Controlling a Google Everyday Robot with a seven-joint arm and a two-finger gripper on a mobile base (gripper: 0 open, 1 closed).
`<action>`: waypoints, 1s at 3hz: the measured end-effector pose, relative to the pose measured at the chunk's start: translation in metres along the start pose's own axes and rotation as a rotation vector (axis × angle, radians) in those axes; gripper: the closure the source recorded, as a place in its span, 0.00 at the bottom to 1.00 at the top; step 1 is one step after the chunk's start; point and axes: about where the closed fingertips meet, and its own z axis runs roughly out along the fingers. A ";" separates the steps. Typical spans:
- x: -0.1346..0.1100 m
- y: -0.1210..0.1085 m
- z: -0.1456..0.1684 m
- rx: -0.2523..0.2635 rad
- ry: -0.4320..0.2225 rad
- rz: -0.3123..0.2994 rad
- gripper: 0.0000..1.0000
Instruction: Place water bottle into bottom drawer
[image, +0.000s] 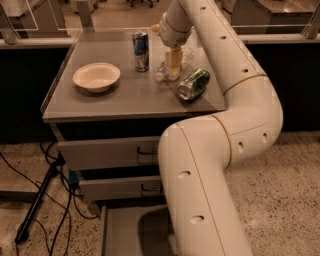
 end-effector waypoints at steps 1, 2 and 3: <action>0.001 0.001 0.002 -0.003 -0.003 0.004 0.00; 0.004 0.005 0.009 -0.008 -0.014 0.010 0.00; 0.006 0.011 0.020 -0.021 -0.031 0.019 0.00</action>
Offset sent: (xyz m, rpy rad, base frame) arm -0.0034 -0.0105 -0.0157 0.0187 0.0309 -0.0021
